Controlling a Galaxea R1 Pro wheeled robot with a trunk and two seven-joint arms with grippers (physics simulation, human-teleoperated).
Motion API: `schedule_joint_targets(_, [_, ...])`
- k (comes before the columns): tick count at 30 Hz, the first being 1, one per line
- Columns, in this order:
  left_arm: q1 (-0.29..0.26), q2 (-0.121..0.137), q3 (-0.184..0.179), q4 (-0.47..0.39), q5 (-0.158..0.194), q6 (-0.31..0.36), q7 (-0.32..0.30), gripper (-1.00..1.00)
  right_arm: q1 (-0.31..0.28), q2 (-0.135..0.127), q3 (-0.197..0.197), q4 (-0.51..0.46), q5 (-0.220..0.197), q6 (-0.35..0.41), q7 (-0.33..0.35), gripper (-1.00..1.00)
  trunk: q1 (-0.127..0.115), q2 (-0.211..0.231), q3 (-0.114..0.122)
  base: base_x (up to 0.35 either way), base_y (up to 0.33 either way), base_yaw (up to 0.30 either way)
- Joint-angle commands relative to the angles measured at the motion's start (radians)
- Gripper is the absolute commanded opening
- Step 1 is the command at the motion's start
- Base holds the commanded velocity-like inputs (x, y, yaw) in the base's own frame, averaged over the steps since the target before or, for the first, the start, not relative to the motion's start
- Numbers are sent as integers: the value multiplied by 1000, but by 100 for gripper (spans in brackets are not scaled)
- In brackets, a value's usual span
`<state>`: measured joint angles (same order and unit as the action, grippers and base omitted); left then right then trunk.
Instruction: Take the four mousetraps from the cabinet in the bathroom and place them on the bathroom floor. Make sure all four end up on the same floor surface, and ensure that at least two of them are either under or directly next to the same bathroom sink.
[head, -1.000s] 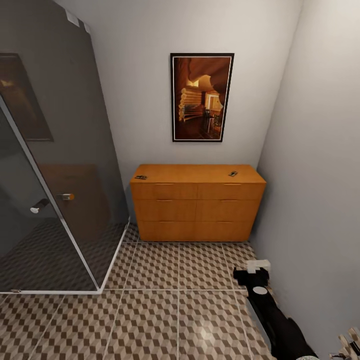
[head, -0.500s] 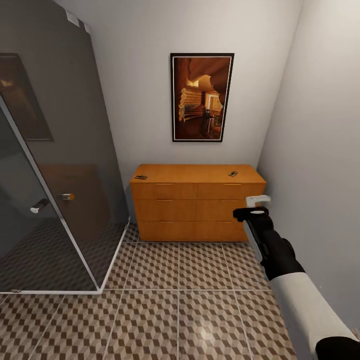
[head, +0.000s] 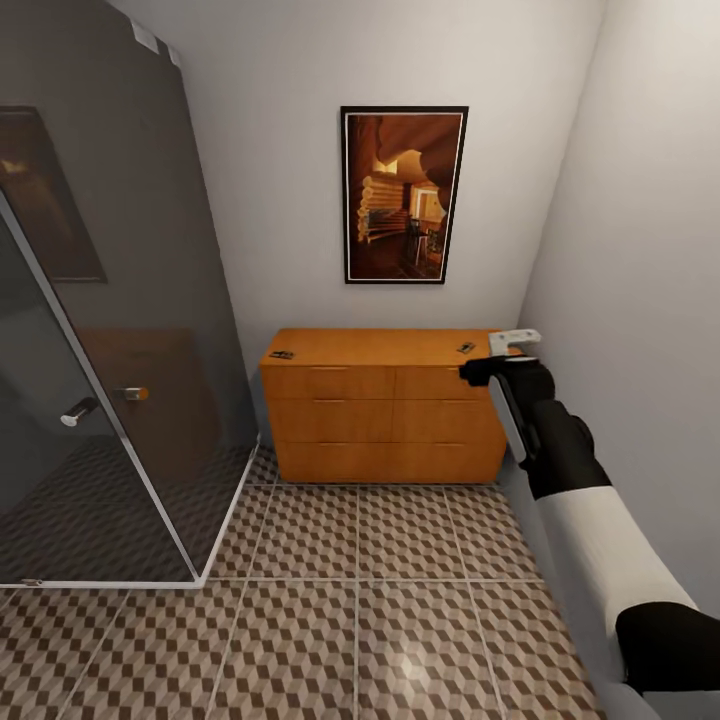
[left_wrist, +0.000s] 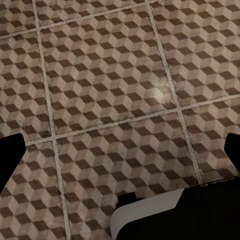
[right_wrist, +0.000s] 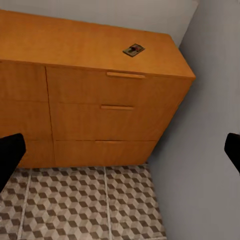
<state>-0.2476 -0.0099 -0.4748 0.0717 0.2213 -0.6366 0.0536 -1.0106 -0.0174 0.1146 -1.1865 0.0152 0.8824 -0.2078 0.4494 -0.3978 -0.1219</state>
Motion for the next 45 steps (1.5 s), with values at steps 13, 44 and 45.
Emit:
schedule_joint_targets(13, [1,-6,-8,4,3,-6,5,100,16,2,5,0,2,3,18,100,1,-2,-5,0,0,131])
schedule_joint_targets(44, [2,-6,-8,3,3,-6,5,100,18,9,5,45,-1,0,37,100,1,-2,-28,166,-220,269])
schedule_joint_targets(45, [2,-4,-8,3,3,-6,5,100,18,9,5,46,-1,0,37,100,1,-2,-29,226,-269,255])
